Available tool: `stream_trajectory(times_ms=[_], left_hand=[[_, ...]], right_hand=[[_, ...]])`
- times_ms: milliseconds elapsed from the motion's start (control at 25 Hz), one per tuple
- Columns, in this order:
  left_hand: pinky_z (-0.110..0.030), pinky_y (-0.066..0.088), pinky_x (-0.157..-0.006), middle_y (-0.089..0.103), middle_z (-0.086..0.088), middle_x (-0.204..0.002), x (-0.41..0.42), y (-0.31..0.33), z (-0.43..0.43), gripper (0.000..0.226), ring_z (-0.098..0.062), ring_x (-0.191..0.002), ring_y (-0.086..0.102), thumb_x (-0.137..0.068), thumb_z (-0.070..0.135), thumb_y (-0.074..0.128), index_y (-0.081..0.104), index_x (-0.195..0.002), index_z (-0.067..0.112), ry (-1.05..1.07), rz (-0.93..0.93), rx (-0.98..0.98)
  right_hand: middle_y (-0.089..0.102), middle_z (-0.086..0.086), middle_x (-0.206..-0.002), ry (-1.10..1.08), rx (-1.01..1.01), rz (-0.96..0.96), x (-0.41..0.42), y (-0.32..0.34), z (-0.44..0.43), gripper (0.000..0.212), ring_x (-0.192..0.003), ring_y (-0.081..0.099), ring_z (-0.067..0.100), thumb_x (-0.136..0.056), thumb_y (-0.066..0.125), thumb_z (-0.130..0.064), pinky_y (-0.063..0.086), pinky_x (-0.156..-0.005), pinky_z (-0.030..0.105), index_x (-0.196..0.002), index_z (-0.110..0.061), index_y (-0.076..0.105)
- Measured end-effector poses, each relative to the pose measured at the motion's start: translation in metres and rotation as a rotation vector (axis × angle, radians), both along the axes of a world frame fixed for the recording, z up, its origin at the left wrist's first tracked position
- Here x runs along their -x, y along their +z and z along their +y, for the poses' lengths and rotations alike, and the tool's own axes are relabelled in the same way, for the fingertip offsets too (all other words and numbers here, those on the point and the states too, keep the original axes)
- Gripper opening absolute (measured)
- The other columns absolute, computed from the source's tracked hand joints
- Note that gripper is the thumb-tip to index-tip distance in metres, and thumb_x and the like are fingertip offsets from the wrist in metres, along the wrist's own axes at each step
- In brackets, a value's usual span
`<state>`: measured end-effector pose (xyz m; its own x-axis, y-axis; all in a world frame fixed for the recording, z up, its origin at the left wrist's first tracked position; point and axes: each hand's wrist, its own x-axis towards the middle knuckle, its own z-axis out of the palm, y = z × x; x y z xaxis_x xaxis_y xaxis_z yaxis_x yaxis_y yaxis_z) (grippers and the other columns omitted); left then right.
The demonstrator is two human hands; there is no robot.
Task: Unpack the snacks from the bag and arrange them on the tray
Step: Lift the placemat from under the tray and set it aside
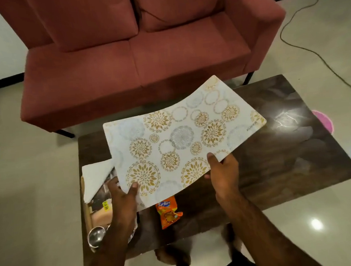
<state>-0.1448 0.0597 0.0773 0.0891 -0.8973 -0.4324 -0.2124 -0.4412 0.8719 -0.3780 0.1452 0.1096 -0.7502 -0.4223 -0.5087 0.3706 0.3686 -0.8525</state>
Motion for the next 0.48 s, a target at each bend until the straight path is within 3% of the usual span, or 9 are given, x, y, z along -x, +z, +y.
stream_trajectory(times_ms=[160,280,360,480], left_hand=[[-0.02,0.055,-0.071,0.063,-0.003,-0.112,0.085,-0.008,0.031,0.034,-0.017,-0.098,0.064,-0.097,-0.002,0.056,0.044,-0.124,0.015,-0.011,-0.059,0.009],[-0.035,0.052,-0.084,0.061,-0.014,-0.124,0.147,-0.021,0.047,0.035,-0.026,-0.104,0.061,-0.098,-0.003,0.051,0.044,-0.129,0.01,-0.028,-0.114,-0.038],[-0.041,0.052,-0.088,0.059,-0.012,-0.124,0.178,-0.037,0.054,0.039,-0.03,-0.108,0.061,-0.1,-0.003,0.046,0.039,-0.134,0.012,-0.049,-0.124,-0.114],[-0.033,0.048,-0.079,0.059,-0.01,-0.121,0.219,-0.078,0.054,0.036,-0.031,-0.109,0.06,-0.099,-0.005,0.045,0.039,-0.13,0.011,-0.094,-0.189,-0.166]], right_hand=[[0.072,-0.013,-0.117,0.07,-0.073,-0.092,0.082,-0.014,0.036,0.029,-0.094,0.069,0.008,-0.105,0.064,-0.018,0.064,-0.067,0.033,-0.132,-0.029,0.061],[0.066,-0.014,-0.118,0.099,-0.108,-0.178,0.147,-0.029,0.051,0.045,-0.098,0.066,0.008,-0.106,0.061,-0.013,0.064,-0.07,0.032,-0.149,-0.026,0.055],[0.065,-0.014,-0.117,0.1,-0.129,-0.216,0.178,-0.044,0.056,0.046,-0.097,0.064,0.007,-0.106,0.06,-0.009,0.063,-0.068,0.031,-0.149,-0.026,0.054],[0.068,0.002,-0.132,0.03,-0.187,-0.29,0.219,-0.086,0.061,0.043,-0.106,0.068,0.019,-0.106,0.059,-0.006,0.062,-0.067,0.032,-0.147,-0.02,0.055]])
